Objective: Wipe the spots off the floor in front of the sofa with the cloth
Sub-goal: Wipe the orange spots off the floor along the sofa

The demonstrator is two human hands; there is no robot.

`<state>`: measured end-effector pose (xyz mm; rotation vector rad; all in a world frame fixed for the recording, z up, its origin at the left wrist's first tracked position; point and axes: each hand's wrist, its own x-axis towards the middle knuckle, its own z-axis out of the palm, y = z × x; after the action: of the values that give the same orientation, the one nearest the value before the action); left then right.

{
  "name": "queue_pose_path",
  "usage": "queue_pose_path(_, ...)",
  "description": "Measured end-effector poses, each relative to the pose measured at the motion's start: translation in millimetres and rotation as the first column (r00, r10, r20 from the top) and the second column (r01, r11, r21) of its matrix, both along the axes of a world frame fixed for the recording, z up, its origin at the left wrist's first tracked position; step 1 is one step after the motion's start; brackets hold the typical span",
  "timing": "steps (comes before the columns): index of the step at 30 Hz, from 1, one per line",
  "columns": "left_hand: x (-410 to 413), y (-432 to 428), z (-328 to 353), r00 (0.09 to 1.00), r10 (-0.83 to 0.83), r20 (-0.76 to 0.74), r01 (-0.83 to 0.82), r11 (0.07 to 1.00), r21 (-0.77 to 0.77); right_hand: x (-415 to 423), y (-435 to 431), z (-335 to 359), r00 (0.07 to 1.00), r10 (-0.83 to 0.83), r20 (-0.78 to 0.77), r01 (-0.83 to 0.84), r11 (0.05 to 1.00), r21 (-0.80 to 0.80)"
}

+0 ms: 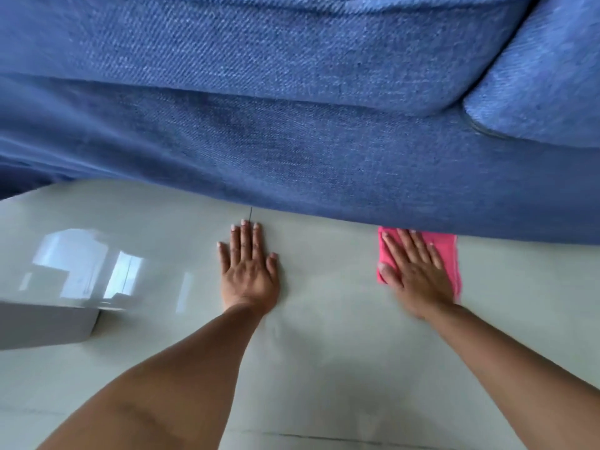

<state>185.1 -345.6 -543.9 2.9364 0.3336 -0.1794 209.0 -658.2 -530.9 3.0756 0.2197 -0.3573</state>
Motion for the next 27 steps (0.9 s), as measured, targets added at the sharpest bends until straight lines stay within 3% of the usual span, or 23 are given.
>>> queue_pose_path(2,0,0,-1,1.0,-0.003,-0.003,0.003,1.0,0.0,37,40,0,0.988,-0.155,0.015,0.155,0.988,0.021)
queue_pose_path(5,2,3,-2,1.0,-0.015,-0.013,0.015,1.0,0.003,58,121,2,0.991,-0.135,-0.004,0.134,0.985,0.107)
queue_pose_path(8,2,6,4,1.0,-0.005,0.019,0.007,0.994,-0.105,19,183,-3,0.986,0.166,0.011,-0.165,0.973,0.159)
queue_pose_path(10,-1,19,10,0.997,0.039,0.067,-0.027,0.985,-0.17,-25,186,-4,0.923,0.385,0.02,-0.381,0.903,0.198)
queue_pose_path(12,-10,42,13,0.99,0.119,0.074,-0.111,0.988,-0.109,-59,154,0,0.818,0.575,0.02,-0.567,0.799,0.199)
queue_pose_path(14,-23,62,9,0.978,0.205,0.02,-0.205,0.979,-0.018,-72,104,1,0.768,0.64,0.024,-0.633,0.754,0.176)
queue_pose_path(16,-31,69,4,0.971,0.236,-0.018,-0.236,0.971,0.024,-59,61,-1,0.867,0.496,0.051,-0.499,0.858,0.125)
queue_pose_path(18,-32,68,-1,0.972,0.236,-0.014,-0.236,0.971,0.036,-27,48,-5,0.979,0.196,0.063,-0.199,0.978,0.063)
queue_pose_path(21,-30,68,-5,0.97,0.243,0.009,-0.243,0.97,0.03,31,87,-8,0.992,-0.099,0.083,0.095,0.994,0.048)
queue_pose_path(24,-32,71,-7,0.97,0.242,0.024,-0.242,0.97,0.015,71,160,-4,0.987,-0.16,0.001,0.159,0.978,0.139)
queue_pose_path(27,-32,70,-6,0.97,0.24,0.034,-0.24,0.971,-0.013,64,226,-3,0.998,0.058,0.022,-0.061,0.984,0.165)
